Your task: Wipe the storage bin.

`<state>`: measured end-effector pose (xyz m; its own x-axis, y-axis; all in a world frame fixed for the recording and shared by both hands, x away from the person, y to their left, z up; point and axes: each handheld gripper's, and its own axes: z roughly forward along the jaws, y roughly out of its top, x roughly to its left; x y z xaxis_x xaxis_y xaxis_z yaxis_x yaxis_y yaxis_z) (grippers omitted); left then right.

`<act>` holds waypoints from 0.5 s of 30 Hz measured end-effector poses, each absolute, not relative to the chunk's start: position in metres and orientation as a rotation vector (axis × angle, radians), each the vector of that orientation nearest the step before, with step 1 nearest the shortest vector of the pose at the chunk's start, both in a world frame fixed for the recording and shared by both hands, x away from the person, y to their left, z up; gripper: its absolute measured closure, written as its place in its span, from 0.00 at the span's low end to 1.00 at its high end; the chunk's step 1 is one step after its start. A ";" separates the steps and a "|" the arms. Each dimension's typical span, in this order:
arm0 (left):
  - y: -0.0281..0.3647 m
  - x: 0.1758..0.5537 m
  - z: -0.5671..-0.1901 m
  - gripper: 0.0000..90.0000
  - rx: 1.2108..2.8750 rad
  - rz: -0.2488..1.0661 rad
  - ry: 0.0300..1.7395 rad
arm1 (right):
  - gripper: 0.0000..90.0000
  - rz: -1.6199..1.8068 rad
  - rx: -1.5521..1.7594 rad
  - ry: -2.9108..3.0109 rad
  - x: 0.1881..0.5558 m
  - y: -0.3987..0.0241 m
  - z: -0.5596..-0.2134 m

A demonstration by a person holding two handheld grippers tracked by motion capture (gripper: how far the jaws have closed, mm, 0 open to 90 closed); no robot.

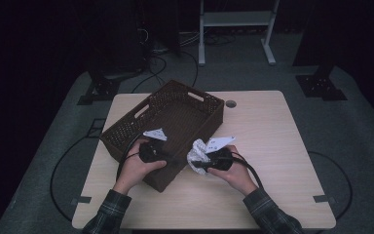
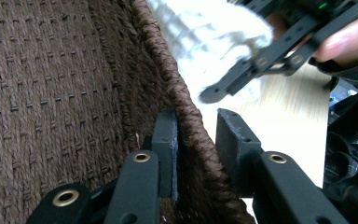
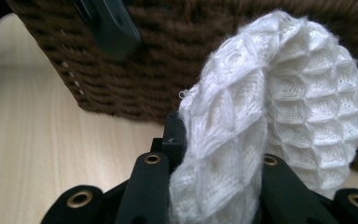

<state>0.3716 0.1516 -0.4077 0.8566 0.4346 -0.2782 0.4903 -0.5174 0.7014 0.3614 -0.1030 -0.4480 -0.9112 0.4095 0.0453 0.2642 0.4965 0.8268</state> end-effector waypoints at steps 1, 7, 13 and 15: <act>0.152 0.372 -0.408 0.76 2.188 -0.085 0.669 | 0.83 1.395 0.582 2.569 0.360 -0.103 -0.445; 0.152 0.372 -0.408 0.76 2.187 -0.090 0.672 | 0.83 1.461 0.549 2.527 0.353 -0.105 -0.426; 0.152 0.372 -0.408 0.76 2.186 -0.093 0.676 | 0.83 1.532 0.523 2.497 0.346 -0.105 -0.414; 0.152 0.372 -0.408 0.76 2.187 -0.092 0.673 | 0.83 1.533 0.514 2.499 0.345 -0.103 -0.414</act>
<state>0.3718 0.1517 -0.4076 0.8542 0.4352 -0.2847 0.4957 -0.5159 0.6987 0.3454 -0.1032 -0.4140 -0.9272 0.3726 0.0387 0.2033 0.4137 0.8874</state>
